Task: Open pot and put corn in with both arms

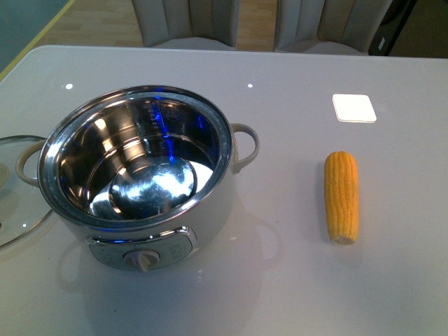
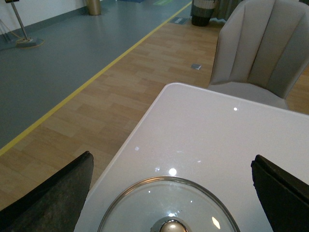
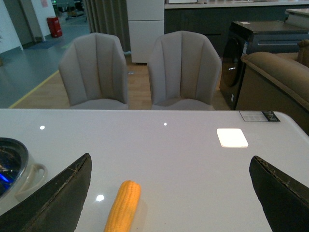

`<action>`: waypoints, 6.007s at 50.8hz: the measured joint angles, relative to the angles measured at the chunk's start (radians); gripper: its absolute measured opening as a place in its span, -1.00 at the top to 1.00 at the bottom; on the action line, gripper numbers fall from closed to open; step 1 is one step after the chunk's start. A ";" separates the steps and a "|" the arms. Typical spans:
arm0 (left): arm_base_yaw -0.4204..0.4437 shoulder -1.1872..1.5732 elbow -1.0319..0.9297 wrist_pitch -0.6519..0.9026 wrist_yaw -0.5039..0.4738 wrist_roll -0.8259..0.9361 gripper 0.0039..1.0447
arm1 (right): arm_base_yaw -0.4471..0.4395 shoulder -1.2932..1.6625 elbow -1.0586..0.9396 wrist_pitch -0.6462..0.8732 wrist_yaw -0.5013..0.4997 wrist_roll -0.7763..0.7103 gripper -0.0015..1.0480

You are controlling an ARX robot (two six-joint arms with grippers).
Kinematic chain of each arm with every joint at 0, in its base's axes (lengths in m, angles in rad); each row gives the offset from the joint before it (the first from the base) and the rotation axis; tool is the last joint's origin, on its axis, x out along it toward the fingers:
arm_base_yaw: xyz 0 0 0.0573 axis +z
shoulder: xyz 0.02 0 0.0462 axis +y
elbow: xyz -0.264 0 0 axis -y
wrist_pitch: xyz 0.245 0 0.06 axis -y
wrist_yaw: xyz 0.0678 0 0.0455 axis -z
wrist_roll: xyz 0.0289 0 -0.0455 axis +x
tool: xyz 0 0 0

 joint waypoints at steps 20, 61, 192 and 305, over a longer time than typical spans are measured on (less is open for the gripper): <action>0.005 0.035 -0.047 0.183 0.190 -0.002 -0.63 | 0.000 0.000 0.000 0.000 0.001 0.000 -0.83; -0.276 -0.747 -0.369 -0.212 0.005 -0.002 0.94 | 0.000 0.000 0.000 0.000 -0.001 0.000 -0.83; -0.394 -1.665 -0.405 -1.076 -0.112 -0.002 -0.88 | 0.182 1.631 0.570 0.112 0.075 0.187 -0.83; -0.394 -1.665 -0.405 -1.076 -0.112 -0.002 -0.88 | 0.482 1.817 1.061 0.050 -0.197 0.700 0.71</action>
